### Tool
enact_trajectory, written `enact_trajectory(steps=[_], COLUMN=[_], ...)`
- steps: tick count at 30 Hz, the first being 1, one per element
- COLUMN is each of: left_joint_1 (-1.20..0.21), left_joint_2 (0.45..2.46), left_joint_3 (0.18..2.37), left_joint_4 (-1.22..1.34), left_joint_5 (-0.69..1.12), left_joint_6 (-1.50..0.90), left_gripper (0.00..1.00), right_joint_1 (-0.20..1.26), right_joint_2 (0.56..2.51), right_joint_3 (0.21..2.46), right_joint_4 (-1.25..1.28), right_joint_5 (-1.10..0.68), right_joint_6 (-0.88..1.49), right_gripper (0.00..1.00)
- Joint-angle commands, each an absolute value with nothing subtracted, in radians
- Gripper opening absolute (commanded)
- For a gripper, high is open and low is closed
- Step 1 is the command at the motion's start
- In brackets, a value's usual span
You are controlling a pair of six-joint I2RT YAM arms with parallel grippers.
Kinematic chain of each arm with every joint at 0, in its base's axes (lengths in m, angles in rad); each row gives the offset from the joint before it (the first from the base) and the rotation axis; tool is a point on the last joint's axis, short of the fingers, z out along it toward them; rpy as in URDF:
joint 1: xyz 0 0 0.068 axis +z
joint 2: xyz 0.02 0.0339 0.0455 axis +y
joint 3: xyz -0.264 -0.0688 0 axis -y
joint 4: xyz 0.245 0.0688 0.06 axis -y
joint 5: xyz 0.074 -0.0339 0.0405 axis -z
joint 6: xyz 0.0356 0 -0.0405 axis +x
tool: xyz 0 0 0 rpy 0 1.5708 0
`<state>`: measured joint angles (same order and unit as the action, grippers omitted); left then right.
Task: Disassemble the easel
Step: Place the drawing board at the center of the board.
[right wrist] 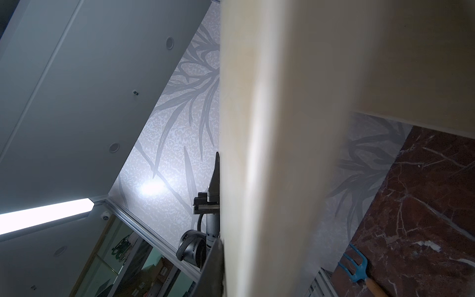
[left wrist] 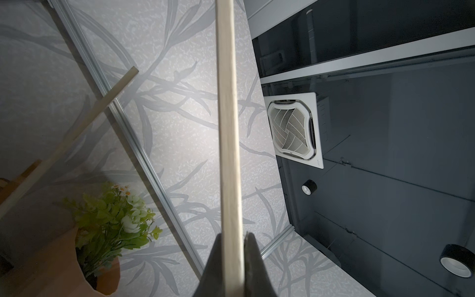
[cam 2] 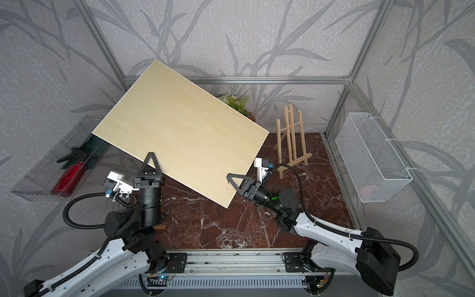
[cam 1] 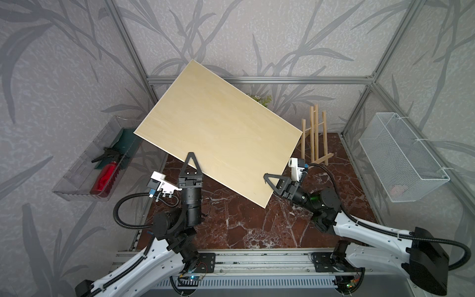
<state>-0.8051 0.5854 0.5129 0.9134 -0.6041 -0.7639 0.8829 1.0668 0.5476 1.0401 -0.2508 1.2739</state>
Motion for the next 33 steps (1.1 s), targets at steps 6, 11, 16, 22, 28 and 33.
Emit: enact_trajectory(steps=[6,11,16,22,28,33], left_joint_1=[-0.804,-0.806,-0.808,-0.811,-0.810,-0.811], left_joint_2=[0.507,0.442,0.347,0.196,0.091,0.094], left_joint_3=[0.406,0.371,0.355,0.341,0.356,0.359], left_joint_4=[0.739,0.625,0.466,0.191,-0.020,-0.107], left_joint_5=[-0.430,-0.396,-0.351,-0.310,-0.267,-0.212], left_joint_6=[-0.707,-0.752,-0.773,-0.803,-0.805,-0.846], left_gripper=[0.00,0.00,0.00,0.00,0.00,0.00], right_joint_1=[0.798,0.770,0.744,0.671,0.588,0.539], right_joint_2=[0.932,0.865,0.771,0.649,0.533,0.491], right_joint_3=[0.513,0.451,0.394,0.350,0.294,0.284], right_joint_4=[1.087,0.996,0.884,0.752,0.625,0.531], right_joint_5=[-0.296,-0.324,-0.349,-0.426,-0.474,-0.525], right_joint_6=[1.319,1.323,1.305,1.309,1.324,1.342], right_gripper=[0.00,0.00,0.00,0.00,0.00,0.00])
